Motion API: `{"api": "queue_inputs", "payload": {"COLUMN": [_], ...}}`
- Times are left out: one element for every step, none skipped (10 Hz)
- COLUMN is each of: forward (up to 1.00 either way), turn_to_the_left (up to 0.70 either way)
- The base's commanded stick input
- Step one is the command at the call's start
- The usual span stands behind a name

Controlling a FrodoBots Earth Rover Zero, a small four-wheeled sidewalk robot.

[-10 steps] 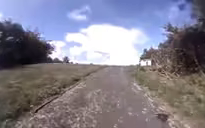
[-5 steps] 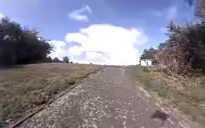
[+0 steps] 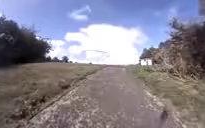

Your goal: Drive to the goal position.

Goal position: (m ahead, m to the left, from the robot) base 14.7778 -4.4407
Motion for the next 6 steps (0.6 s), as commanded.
{"api": "queue_inputs", "payload": {"forward": [1.00,1.00,1.00,1.00,1.00,1.00], "turn_to_the_left": [0.00,0.00,0.00,0.00,0.00,0.00]}}
